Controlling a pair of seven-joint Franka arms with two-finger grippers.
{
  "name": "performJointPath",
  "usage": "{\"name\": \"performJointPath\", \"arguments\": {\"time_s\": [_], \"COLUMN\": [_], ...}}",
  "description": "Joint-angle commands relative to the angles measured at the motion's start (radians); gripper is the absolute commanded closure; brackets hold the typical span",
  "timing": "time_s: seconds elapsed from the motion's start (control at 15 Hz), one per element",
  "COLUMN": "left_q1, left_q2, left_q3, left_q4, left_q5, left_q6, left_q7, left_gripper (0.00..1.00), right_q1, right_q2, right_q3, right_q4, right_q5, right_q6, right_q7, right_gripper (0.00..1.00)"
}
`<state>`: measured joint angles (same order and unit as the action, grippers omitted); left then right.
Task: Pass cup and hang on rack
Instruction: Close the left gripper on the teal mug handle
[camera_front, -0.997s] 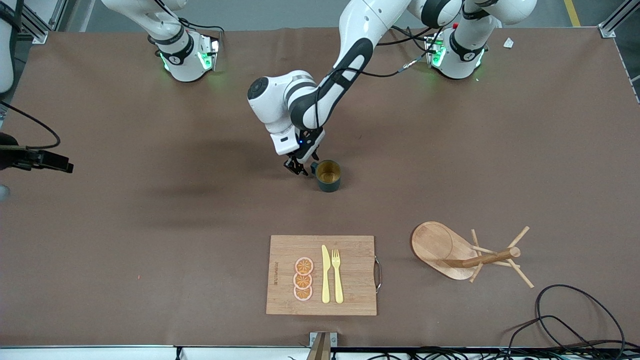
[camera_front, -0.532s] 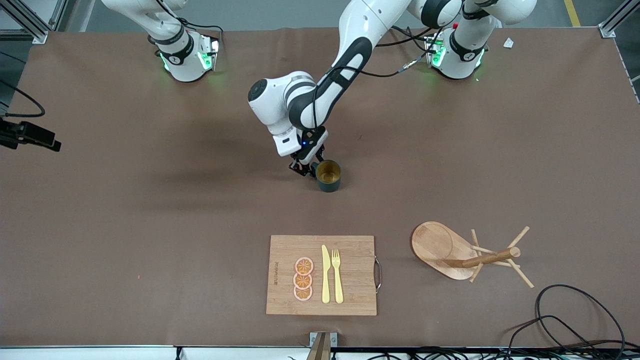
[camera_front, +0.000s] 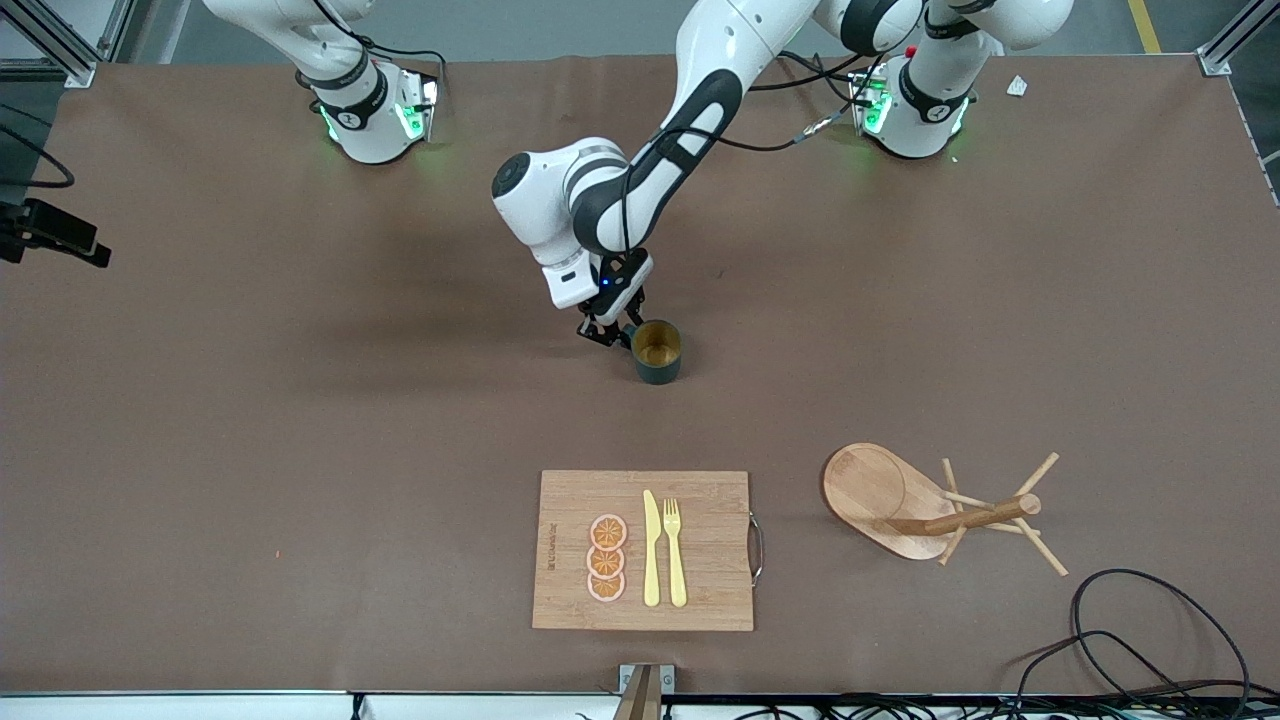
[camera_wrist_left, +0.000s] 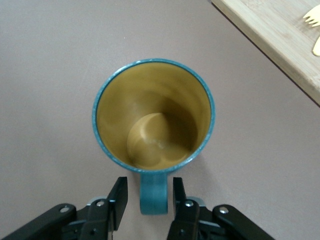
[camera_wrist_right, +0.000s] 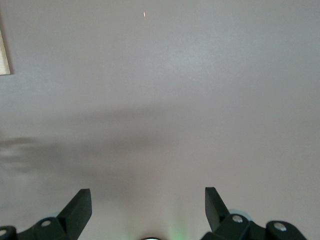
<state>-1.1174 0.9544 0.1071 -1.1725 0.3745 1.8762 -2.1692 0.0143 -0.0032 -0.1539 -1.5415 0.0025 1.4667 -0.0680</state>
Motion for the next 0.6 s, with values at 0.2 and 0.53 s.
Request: {"name": "performJointPath", "arguments": {"time_s": [0.2, 0.53], "left_q1": [-0.016, 0.014], "left_q2": [-0.026, -0.107], "left_q3": [0.003, 0.005], "left_q4": [0.004, 0.004], "left_q5": [0.015, 0.009], "left_q6": [-0.029, -0.029], "left_q7": [-0.02, 0.058], "left_gripper": [0.91, 1.0], "right_q1": [-0.005, -0.004], "right_q2": [-0.064, -0.081], "right_q3": [0.007, 0.013], "right_q4": [-0.049, -0.045], "right_q5": [-0.013, -0.012], "right_q6": [0.006, -0.014], "right_q7": [-0.012, -0.012], "right_gripper": [0.0, 0.0]}}
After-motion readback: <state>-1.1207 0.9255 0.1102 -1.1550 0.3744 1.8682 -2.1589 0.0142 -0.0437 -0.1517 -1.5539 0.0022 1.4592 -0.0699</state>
